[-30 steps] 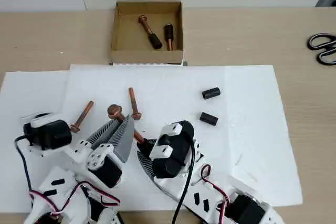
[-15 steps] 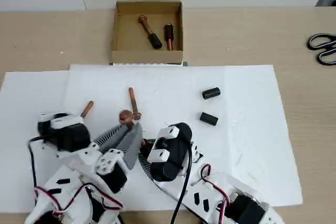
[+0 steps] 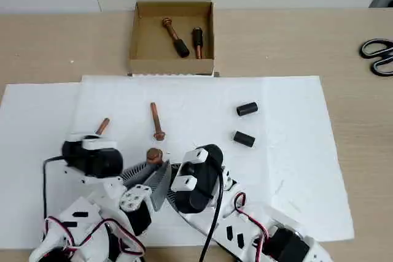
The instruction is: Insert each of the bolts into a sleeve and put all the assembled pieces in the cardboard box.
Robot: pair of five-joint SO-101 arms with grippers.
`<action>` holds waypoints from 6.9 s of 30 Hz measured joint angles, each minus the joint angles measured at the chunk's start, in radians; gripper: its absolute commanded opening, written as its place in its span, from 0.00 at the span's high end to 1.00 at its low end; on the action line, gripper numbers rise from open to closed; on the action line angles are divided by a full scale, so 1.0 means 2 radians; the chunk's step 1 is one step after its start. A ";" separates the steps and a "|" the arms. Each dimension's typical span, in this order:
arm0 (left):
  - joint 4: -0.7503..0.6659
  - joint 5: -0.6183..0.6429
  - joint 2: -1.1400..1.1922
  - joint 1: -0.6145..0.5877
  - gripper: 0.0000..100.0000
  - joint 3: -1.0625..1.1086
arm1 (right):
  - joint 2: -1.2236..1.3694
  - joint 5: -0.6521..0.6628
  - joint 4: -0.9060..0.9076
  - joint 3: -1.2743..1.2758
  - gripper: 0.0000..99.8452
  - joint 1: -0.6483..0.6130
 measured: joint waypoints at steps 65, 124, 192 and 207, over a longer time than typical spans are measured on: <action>0.016 -0.164 -0.001 -0.356 0.99 0.028 | 0.013 0.001 -0.005 0.043 1.00 0.204; -0.085 -0.230 0.000 -0.371 0.99 0.273 | 1.503 0.072 -0.133 -1.355 0.77 0.292; -0.090 -0.230 0.000 -0.371 0.99 0.273 | 0.882 -0.046 0.380 -0.738 0.81 0.320; -0.090 -0.230 0.000 -0.371 0.99 0.273 | 0.881 0.149 0.372 -0.637 0.81 0.338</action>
